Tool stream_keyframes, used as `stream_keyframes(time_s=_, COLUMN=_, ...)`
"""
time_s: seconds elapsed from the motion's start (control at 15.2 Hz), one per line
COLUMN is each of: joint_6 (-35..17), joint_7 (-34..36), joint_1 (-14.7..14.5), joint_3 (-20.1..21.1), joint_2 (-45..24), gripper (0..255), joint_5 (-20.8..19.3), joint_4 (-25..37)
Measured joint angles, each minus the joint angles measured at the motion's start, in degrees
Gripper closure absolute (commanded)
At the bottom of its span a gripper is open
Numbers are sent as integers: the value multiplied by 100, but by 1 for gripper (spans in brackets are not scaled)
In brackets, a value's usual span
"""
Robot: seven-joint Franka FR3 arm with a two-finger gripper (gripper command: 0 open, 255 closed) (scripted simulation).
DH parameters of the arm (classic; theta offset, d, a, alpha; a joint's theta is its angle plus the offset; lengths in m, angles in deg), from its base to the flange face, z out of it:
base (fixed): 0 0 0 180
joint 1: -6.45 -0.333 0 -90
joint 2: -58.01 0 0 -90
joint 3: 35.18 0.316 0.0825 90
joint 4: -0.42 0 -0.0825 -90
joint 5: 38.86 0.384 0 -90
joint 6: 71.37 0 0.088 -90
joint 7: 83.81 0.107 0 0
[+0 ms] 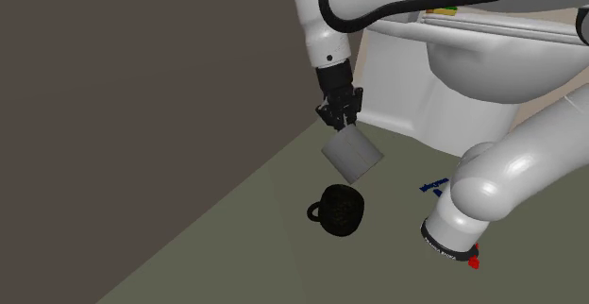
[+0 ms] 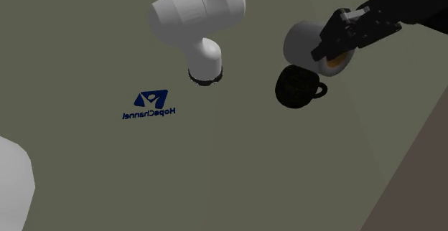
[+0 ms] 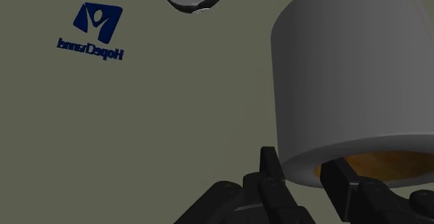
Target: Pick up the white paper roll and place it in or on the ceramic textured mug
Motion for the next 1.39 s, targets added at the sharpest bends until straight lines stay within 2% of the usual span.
stream_keyframes(time_s=0.26, joint_6=-127, joint_7=358, joint_1=-95, joint_3=262, joint_2=-244, gripper=255, joint_5=167, joint_4=117)
stream_keyframes(time_s=1.12, joint_6=-1154, joint_7=413, joint_1=-109, joint_3=375, joint_2=-403, gripper=255, joint_5=182, joint_4=-674)
stream_keyframes(time_s=1.39, joint_6=-1259, joint_7=401, joint_1=-108, joint_3=347, joint_2=-401, gripper=255, joint_5=144, joint_4=-732)
